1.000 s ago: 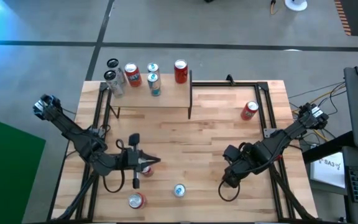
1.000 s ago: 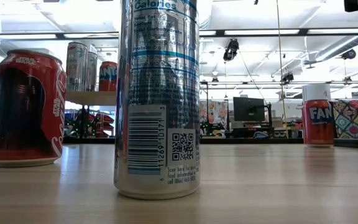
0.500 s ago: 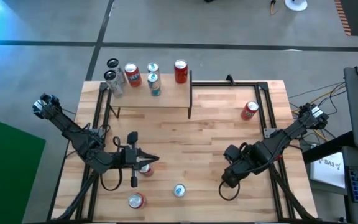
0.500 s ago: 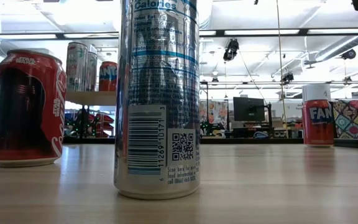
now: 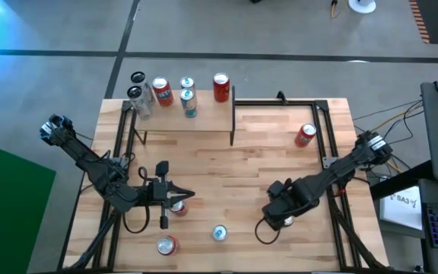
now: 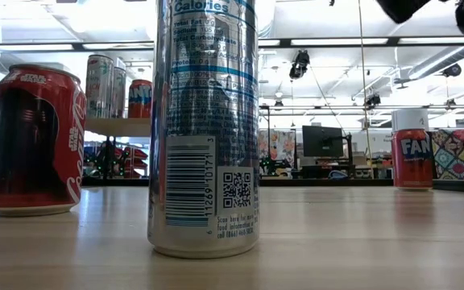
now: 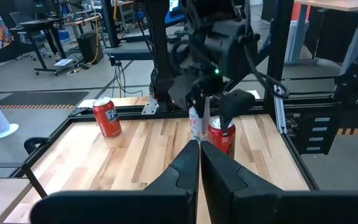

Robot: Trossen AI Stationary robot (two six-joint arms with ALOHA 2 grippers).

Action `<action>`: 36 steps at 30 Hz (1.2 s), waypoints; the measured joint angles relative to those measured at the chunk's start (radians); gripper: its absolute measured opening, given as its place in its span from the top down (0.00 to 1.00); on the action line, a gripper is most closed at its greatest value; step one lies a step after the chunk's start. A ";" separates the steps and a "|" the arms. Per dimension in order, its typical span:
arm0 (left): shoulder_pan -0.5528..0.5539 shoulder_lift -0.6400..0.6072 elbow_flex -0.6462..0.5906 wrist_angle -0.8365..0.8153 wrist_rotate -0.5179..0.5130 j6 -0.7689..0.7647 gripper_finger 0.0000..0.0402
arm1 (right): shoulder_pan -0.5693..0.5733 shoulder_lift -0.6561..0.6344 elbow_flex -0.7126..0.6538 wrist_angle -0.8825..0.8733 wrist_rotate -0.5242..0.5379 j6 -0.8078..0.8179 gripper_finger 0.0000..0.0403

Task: Place canned beverage on shelf
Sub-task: Put the red black soda can on the shelf aligned with the other red black soda can

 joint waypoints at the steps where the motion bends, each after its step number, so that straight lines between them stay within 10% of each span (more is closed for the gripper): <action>1: 0.000 0.000 0.000 0.000 0.000 0.000 1.00 | -0.004 0.008 0.000 -0.001 -0.006 -0.009 0.11; 36: 0.000 0.000 0.000 -0.007 0.000 0.000 1.00 | -0.004 0.033 -0.151 0.169 -0.051 -0.020 0.12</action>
